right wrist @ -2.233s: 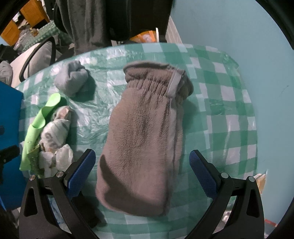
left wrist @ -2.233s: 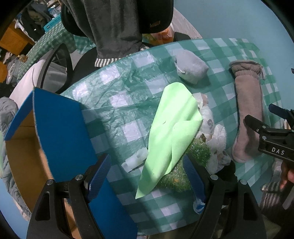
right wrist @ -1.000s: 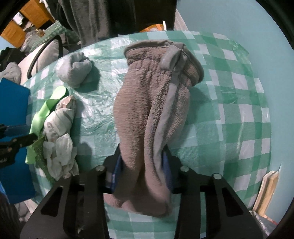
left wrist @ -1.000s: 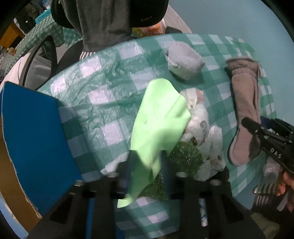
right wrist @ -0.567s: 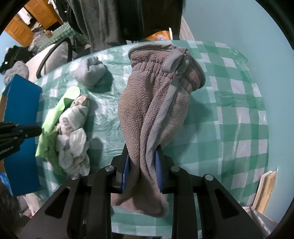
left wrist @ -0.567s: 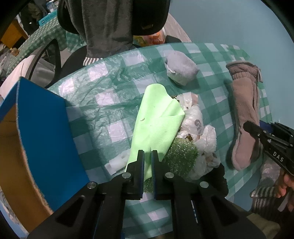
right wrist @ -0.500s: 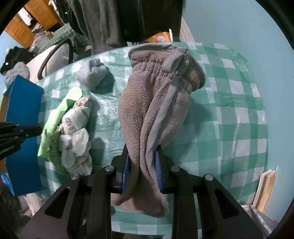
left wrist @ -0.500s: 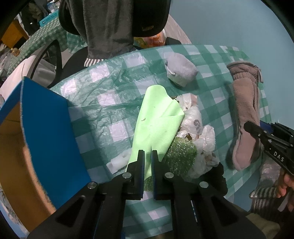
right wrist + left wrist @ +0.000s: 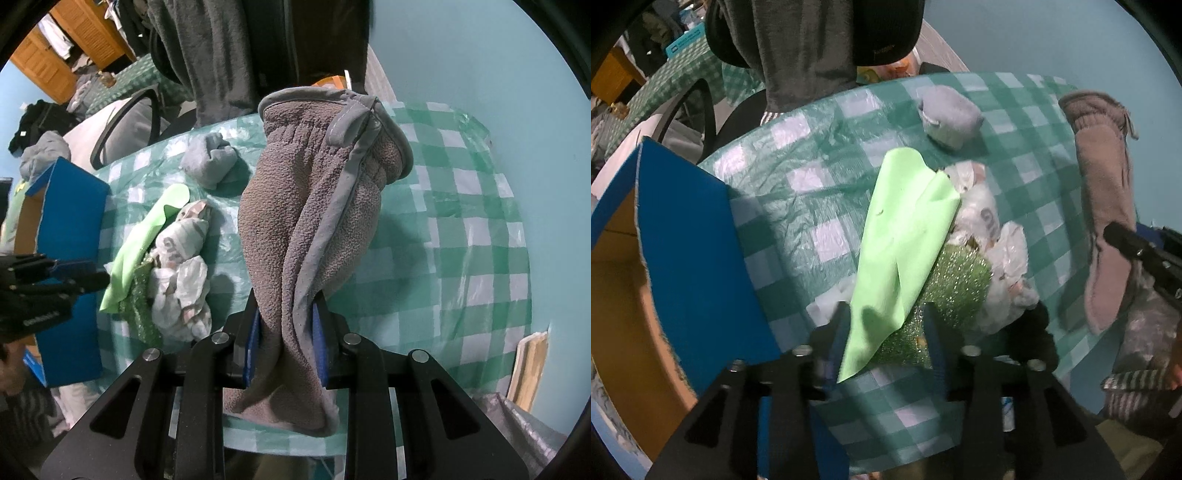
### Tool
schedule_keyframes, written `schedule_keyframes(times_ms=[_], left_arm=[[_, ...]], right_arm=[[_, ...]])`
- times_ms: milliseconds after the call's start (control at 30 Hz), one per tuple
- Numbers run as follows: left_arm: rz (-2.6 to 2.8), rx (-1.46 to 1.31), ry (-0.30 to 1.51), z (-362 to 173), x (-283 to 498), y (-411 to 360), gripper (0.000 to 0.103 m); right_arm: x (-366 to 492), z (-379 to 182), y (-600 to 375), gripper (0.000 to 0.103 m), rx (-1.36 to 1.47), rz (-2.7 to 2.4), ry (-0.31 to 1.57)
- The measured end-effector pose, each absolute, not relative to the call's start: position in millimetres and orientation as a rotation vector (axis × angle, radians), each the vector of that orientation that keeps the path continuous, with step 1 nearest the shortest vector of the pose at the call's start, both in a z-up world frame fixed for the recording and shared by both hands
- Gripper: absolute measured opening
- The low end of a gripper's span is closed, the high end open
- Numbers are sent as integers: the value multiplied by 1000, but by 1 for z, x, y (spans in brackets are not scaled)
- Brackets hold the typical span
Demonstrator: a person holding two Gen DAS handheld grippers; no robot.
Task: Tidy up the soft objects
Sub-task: 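Close the right gripper on the brown sock while the left gripper grasps the green cloth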
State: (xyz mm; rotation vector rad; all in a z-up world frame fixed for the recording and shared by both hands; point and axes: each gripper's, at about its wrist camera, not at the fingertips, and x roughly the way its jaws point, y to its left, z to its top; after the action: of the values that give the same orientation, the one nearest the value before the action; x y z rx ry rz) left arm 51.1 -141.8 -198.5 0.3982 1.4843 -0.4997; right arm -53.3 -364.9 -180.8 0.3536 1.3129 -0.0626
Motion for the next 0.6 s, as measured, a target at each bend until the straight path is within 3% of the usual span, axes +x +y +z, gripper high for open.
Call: schedule_keyframes(times_ms=[200, 600], left_arm=[[-501, 435, 1499, -214, 47, -145, 60], [-458, 451, 1507, -234, 61, -151, 60]], right_arm=[[-54, -182, -363, 23, 357, -54, 1316], [-47, -183, -360, 23, 355, -32, 1325]])
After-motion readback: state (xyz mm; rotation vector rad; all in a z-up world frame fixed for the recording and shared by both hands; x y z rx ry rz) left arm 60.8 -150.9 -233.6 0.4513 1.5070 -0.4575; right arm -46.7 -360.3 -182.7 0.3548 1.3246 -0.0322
